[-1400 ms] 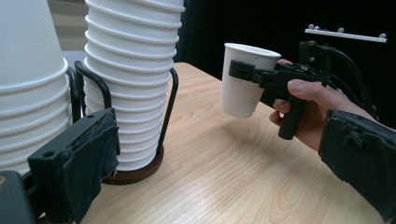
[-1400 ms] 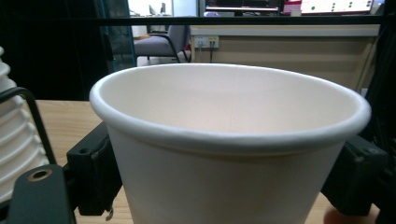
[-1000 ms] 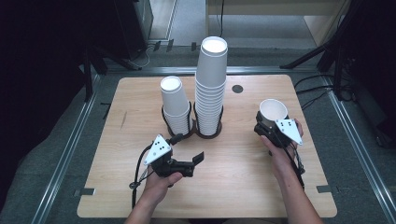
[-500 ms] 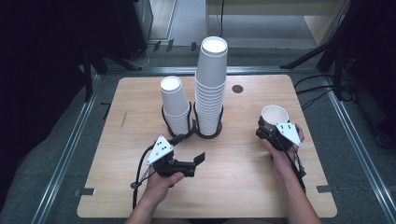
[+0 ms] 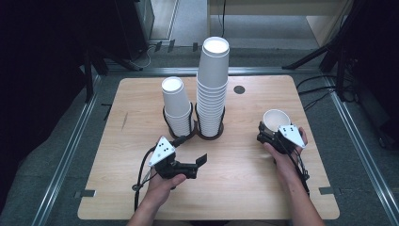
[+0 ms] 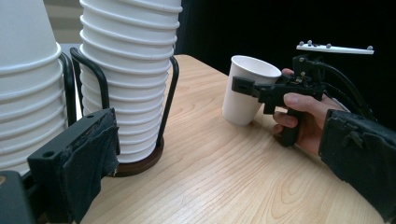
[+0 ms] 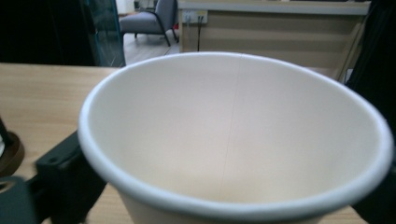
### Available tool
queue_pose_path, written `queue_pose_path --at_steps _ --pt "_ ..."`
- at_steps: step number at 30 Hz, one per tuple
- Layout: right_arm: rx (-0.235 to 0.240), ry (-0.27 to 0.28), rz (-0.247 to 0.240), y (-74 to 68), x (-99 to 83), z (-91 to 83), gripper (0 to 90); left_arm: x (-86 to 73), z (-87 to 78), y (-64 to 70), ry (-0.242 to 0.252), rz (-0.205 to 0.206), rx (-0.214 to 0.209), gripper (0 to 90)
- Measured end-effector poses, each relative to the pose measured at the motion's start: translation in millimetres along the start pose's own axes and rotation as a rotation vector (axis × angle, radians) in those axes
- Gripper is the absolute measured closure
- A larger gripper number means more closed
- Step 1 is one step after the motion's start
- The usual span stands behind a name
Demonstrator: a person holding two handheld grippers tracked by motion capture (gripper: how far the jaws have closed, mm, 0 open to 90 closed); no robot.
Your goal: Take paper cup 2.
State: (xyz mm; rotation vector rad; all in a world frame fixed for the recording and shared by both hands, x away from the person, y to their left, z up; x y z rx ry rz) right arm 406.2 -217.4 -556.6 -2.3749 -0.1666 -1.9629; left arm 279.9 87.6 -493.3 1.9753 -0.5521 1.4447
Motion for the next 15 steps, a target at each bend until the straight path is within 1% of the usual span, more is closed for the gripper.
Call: queue_pose_path --at_steps 1,2,4,6,7,9,13,15 --pt "0.011 -0.011 -0.008 -0.2 -0.6 -0.4 0.0 -0.1 0.1 -0.5 -0.001 0.001 0.001 0.0" --pt "0.027 -0.033 -0.006 -0.7 -1.6 -1.3 0.0 -0.1 0.1 -0.7 -0.002 0.001 0.001 0.0" --pt "0.035 -0.063 -0.009 -0.3 -3.3 -2.2 0.0 -0.3 0.3 -1.0 -0.003 0.002 0.003 0.0" --pt "0.044 -0.081 -0.015 -0.4 -5.1 -4.4 0.0 -0.1 0.4 -1.2 -0.002 0.003 0.005 0.0" --pt "0.049 -0.081 -0.02 0.1 -5.3 -5.9 0.0 0.0 0.4 -1.2 -0.001 0.002 0.006 0.0" --pt "0.051 -0.083 -0.013 1.5 -5.7 -8.4 0.0 0.5 1.2 -1.6 -0.002 0.005 0.009 0.0" --pt "0.054 -0.084 -0.003 9.5 -8.0 -18.2 0.0 2.5 4.6 -2.9 0.002 0.003 0.024 0.0" --pt "0.067 -0.088 0.001 12.8 -10.3 -24.5 0.0 4.3 6.3 -3.3 0.007 0.002 0.031 0.0"
Point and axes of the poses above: each handheld gripper's, and its own axes: z roughly forward along the jaws, x roughly out of its top, y roughly to its right, the point moved 6 cm from there along z, roughly forward along the jaws, and after that the axes turned 2 degrees about -z, right-handed, at the moved point
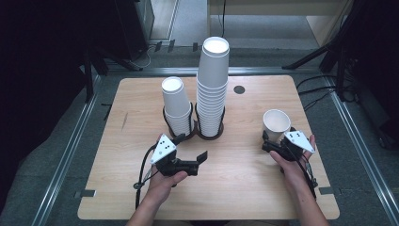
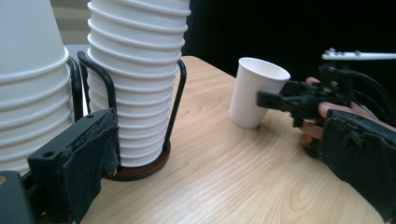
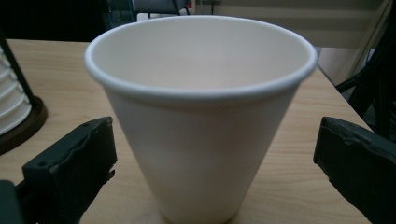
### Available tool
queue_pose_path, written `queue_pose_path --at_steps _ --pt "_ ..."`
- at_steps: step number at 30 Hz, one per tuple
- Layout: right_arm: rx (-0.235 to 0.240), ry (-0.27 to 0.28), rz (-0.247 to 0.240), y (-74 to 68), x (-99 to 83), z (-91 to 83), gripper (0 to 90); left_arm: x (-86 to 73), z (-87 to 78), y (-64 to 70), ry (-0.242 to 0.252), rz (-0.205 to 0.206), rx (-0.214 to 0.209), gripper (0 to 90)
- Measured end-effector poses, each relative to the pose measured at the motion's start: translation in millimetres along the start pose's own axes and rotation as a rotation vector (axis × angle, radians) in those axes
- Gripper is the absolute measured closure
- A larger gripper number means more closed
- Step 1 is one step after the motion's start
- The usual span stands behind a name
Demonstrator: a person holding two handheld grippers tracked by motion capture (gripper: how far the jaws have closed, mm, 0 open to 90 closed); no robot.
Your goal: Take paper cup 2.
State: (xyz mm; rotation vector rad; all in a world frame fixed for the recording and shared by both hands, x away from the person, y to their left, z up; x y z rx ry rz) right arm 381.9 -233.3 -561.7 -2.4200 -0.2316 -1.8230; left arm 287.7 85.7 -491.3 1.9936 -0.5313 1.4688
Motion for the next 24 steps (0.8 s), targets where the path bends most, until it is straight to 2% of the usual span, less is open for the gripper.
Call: queue_pose_path --at_steps 5,12,16,24 --pt "0.027 -0.001 -0.016 3.9 -2.7 -16.5 0.0 6.0 3.6 -2.9 0.013 0.003 0.027 0.0" --pt "0.038 0.01 -0.022 6.4 1.2 -37.3 0.0 15.2 8.7 -4.8 0.038 0.009 0.052 0.0" --pt "0.05 0.023 -0.003 4.2 15.6 -50.5 0.0 21.1 13.0 -8.5 0.051 0.001 0.076 0.0" --pt "0.08 0.075 -0.013 -11.4 57.5 -68.1 0.0 35.0 21.9 -8.4 0.069 0.045 0.126 0.0"
Point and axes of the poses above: each handheld gripper's, and its own axes: z roughly forward along the jaws, x roughly out of its top, y roughly to its right, the point moved 6 cm from there along z, roughly forward along the jaws, and after that the axes turned 2 degrees about -z, right-handed, at the moved point
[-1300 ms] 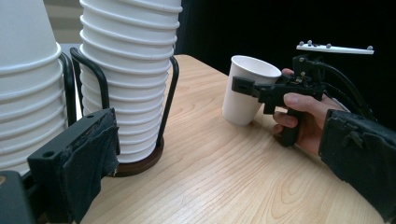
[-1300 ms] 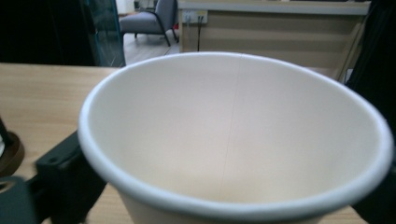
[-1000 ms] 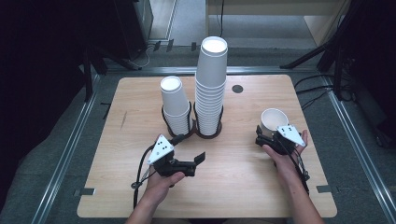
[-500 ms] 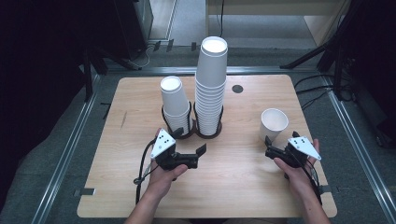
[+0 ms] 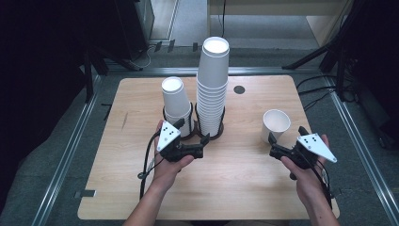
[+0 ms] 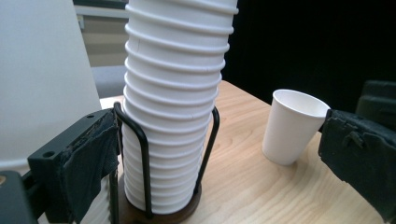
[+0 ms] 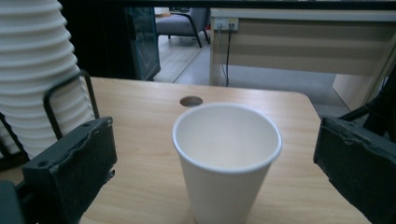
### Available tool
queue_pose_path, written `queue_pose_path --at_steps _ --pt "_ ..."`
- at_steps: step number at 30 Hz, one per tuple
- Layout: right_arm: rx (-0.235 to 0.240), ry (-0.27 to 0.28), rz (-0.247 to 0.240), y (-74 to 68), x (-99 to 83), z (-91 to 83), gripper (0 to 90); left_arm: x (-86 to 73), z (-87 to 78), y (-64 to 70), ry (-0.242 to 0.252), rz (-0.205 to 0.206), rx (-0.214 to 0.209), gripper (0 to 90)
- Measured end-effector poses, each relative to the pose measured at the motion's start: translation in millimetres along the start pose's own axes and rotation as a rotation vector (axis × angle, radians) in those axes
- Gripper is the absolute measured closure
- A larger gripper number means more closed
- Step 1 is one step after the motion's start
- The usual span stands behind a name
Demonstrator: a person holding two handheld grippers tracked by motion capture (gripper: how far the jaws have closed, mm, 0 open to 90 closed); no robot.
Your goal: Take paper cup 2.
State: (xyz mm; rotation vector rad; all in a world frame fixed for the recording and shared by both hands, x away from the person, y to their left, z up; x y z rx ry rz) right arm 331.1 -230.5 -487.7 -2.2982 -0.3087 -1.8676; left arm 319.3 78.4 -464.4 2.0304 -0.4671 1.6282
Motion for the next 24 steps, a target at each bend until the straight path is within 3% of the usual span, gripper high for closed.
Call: queue_pose_path --at_steps 9,15,24 --pt "0.051 0.054 0.0 -19.5 48.1 -2.6 0.0 15.0 12.7 2.5 0.016 0.022 0.03 0.0" --pt "0.114 0.074 0.058 -38.2 80.2 -1.1 0.0 22.5 24.3 2.5 0.021 0.055 0.071 0.0" --pt "0.192 0.084 0.03 -75.8 119.9 8.9 0.0 32.8 44.4 3.1 0.03 0.073 0.103 0.0"
Point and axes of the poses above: each handheld gripper's, and its own axes: z roughly forward along the jaws, x roughly out of its top, y roughly to its right, the point moved 6 cm from there along z, roughly forward along the jaws, and after that the axes turned 2 degrees about -z, right-handed, at the moved point
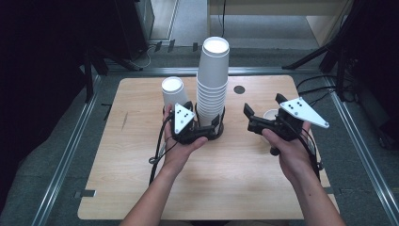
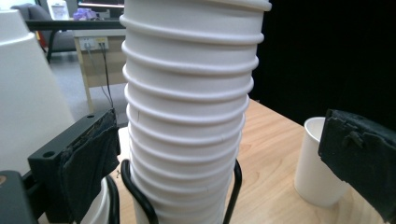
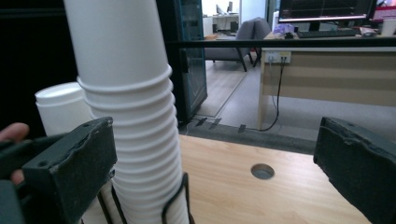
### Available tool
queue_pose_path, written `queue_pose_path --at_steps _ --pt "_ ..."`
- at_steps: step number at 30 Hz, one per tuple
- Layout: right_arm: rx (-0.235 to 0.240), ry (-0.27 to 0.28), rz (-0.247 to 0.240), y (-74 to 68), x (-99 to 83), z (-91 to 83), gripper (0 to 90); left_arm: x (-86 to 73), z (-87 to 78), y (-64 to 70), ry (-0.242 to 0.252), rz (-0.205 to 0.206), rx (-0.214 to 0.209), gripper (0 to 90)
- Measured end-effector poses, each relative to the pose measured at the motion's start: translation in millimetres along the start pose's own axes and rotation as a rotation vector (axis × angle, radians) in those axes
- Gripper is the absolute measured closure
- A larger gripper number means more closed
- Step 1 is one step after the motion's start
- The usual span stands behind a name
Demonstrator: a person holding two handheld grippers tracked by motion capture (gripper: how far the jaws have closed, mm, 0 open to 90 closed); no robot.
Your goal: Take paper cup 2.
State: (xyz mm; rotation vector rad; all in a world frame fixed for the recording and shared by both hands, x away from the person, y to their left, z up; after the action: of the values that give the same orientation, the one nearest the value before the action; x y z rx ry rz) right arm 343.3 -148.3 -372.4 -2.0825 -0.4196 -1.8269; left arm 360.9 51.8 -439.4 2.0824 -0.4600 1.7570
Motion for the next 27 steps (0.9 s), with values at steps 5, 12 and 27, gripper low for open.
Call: queue_pose_path --at_steps 5,12,27 --pt "0.03 0.007 -0.006 -17.4 15.8 13.8 0.0 4.7 12.1 2.3 0.014 0.008 0.02 0.0" --pt "0.081 0.002 0.005 -35.1 30.7 37.8 0.0 6.4 22.6 -0.5 0.03 0.01 0.066 0.0" --pt "0.163 -0.033 -0.013 -54.5 49.4 79.4 0.0 9.1 38.2 -2.7 0.051 0.029 0.136 0.0"
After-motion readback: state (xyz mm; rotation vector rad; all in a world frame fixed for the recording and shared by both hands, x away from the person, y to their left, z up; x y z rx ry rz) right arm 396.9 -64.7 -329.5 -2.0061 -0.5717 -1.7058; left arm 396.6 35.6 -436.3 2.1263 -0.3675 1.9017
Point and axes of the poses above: each handheld gripper's, and its own axes: z roughly forward along the jaws, x roughly out of its top, y roughly to its right, the point moved 6 cm from there along z, roughly forward along the jaws, and after that the axes turned 2 degrees about -z, right-handed, at the moved point
